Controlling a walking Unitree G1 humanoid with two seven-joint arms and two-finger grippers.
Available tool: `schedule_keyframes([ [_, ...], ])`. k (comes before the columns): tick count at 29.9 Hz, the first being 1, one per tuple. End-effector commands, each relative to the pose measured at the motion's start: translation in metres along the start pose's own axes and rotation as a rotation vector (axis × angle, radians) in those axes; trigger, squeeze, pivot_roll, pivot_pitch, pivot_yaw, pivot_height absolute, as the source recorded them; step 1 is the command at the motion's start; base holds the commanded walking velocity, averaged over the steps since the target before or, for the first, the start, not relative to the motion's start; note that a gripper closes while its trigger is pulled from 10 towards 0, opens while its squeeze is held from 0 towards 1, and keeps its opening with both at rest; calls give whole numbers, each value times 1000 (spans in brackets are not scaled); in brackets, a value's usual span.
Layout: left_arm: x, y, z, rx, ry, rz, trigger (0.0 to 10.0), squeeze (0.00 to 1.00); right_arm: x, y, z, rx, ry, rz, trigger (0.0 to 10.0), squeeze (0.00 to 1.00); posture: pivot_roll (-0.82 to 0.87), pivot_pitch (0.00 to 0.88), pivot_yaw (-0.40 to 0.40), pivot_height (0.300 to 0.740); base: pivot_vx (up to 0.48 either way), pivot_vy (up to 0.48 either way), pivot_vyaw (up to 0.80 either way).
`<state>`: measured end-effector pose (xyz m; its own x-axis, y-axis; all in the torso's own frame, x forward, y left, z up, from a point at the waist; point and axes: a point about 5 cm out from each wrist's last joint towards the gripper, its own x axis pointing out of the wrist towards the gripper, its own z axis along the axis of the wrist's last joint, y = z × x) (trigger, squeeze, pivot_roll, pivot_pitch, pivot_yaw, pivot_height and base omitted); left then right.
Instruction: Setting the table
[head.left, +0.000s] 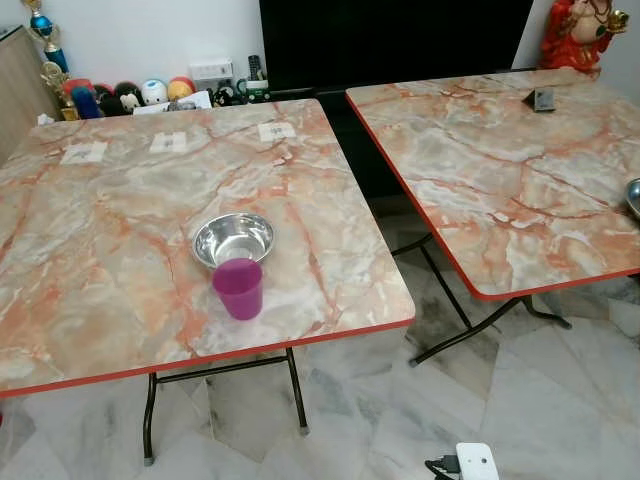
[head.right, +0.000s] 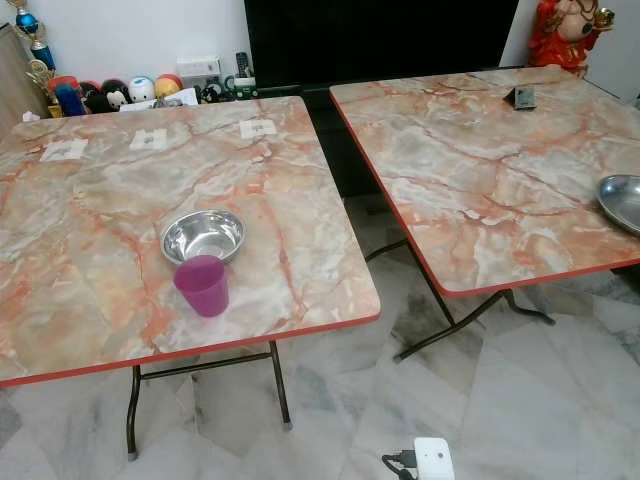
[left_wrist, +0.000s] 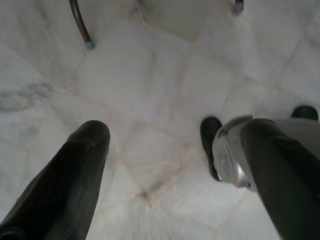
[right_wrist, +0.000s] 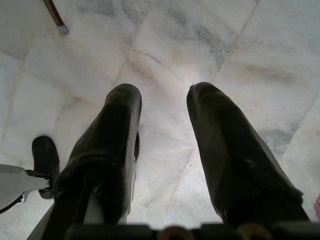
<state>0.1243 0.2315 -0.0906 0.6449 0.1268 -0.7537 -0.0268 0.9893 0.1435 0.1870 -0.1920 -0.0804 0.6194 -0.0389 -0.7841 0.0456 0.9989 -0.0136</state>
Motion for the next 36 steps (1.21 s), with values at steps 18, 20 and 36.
schedule_keyframes([
  [18,-2,-1,115,170,-595,-142,10000,0,-3,-5,-8,-5,8,-3,10000,0,32,126,12,740,0,0,0],
  [20,-7,2,110,176,-599,-141,10000,0,-3,-6,-9,-9,9,-2,10000,0,34,128,11,740,0,0,0],
  [36,-74,4,149,249,-836,-227,10000,0,-3,-11,-7,15,2,-41,10000,0,64,105,-2,740,0,0,0],
])
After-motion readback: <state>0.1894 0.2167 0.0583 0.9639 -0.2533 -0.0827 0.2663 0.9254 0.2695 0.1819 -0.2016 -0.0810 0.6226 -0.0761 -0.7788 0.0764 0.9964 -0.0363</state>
